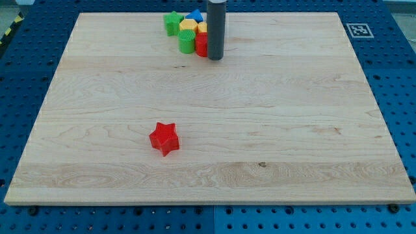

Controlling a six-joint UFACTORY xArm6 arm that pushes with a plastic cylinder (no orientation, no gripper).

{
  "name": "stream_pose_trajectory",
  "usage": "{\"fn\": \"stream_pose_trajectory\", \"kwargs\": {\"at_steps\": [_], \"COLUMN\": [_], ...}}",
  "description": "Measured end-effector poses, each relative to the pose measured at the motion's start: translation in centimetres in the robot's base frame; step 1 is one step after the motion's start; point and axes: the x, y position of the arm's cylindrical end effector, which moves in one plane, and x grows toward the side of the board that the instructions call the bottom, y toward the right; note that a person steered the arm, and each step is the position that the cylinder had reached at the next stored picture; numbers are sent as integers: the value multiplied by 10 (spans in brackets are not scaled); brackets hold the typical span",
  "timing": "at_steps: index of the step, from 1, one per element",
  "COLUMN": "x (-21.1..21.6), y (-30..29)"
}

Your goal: Place your arm at the left of the red star

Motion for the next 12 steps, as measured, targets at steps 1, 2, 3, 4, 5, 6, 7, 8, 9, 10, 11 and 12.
{"fn": "stream_pose_trajectory", "kwargs": {"at_steps": [1,2,3,4,5,6,7,8,9,10,11,12], "x": [0,21,47,47,58,58,59,87,91,91,91,91], "y": [-5,-8,-11,-11,-30,-63,-95,-109,-119,-119,-130,-136]}}
